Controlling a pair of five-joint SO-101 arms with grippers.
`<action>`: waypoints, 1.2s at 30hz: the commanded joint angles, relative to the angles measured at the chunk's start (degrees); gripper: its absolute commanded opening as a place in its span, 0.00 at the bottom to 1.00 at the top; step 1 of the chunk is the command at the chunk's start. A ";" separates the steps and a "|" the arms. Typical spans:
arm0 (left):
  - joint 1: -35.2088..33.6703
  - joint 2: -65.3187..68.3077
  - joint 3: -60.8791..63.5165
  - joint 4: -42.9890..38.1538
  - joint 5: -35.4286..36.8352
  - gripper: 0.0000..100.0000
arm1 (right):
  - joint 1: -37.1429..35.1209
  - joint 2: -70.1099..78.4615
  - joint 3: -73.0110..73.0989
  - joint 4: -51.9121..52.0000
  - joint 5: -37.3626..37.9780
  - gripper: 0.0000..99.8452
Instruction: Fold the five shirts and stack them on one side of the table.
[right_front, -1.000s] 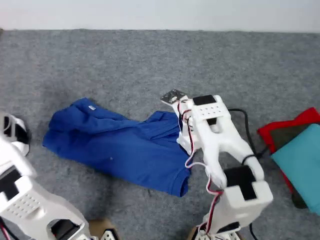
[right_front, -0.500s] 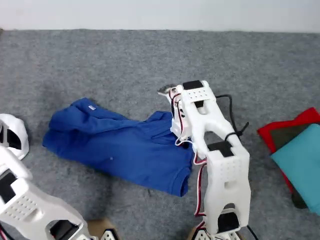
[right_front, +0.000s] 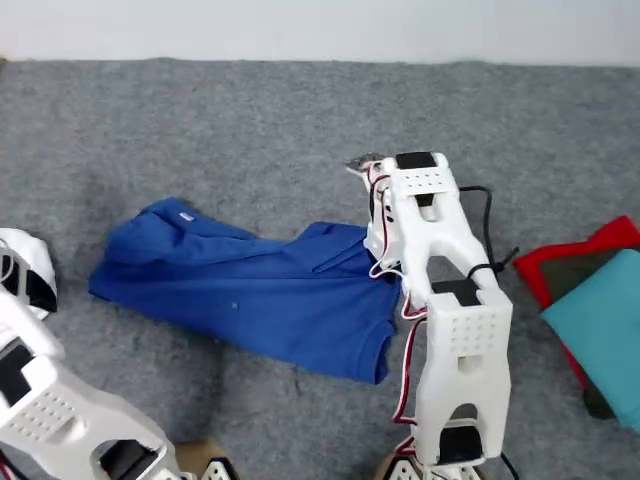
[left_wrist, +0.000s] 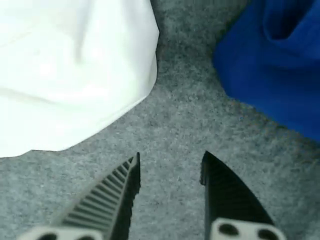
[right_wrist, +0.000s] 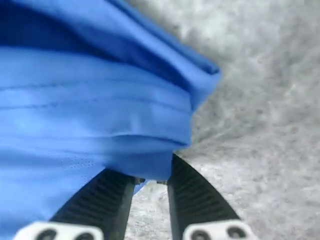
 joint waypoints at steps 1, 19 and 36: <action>-0.18 -3.52 0.13 1.93 -0.35 0.19 | 2.24 1.63 0.00 0.57 0.97 0.02; -0.18 -3.52 0.31 1.93 -0.35 0.19 | 14.11 -4.62 0.00 0.31 9.93 0.02; -1.93 -3.52 3.47 1.93 -0.62 0.19 | 10.24 -12.70 -0.97 9.63 13.80 0.49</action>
